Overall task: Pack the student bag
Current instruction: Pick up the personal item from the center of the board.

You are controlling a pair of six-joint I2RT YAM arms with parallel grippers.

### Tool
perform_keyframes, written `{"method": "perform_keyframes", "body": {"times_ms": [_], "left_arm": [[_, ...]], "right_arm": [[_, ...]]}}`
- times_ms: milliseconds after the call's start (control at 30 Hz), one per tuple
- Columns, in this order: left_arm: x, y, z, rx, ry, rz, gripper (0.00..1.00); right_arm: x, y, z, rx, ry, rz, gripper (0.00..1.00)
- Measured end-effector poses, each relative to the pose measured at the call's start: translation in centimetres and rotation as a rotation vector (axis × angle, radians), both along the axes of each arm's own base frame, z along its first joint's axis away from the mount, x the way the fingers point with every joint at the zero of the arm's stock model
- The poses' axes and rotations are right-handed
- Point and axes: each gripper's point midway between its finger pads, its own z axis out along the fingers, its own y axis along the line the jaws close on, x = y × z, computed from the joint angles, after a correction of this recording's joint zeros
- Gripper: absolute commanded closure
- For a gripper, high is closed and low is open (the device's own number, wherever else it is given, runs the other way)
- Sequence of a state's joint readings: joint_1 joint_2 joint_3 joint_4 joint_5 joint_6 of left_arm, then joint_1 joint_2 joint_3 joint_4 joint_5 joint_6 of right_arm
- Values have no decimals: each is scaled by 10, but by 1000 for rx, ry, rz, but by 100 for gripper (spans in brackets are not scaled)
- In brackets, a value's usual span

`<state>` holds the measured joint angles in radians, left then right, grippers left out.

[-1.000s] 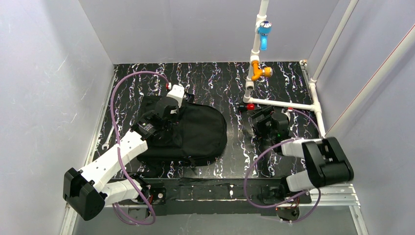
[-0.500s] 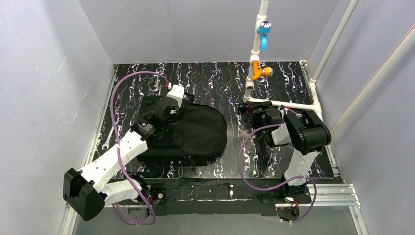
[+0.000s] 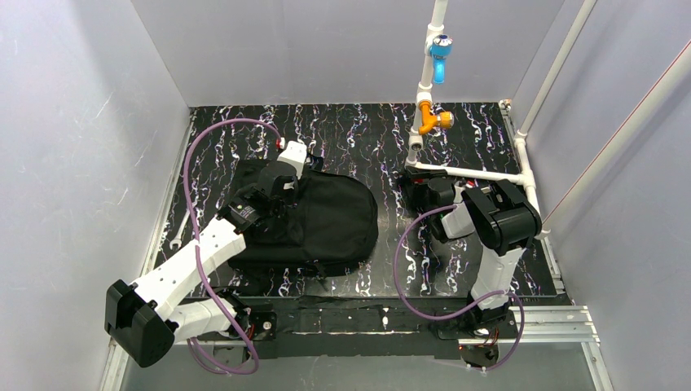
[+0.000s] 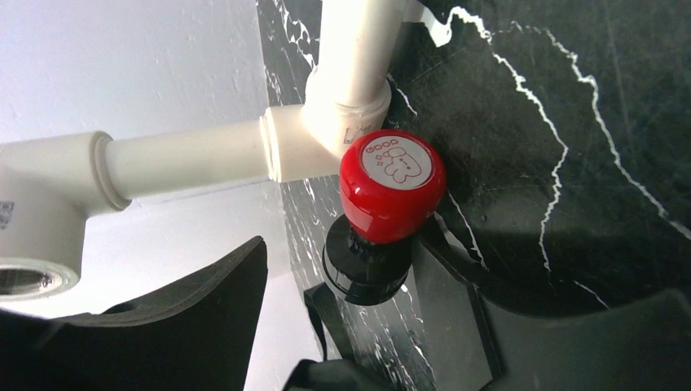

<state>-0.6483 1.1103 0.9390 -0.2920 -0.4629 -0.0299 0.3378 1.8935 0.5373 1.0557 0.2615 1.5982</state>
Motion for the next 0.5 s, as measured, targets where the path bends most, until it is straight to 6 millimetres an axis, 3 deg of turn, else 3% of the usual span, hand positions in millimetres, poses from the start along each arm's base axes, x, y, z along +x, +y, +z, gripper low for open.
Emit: {"method": "perform_keyframes", "body": {"times_ms": [167,500], "left_arm": [[0,0,1,-2,-3,0,100],[-1,0,2,-3,-5,0,100]], "right_arm": [[5,-2,-1,26,45,-65,29],[2,-9,-15,39,117,-124,65]]}}
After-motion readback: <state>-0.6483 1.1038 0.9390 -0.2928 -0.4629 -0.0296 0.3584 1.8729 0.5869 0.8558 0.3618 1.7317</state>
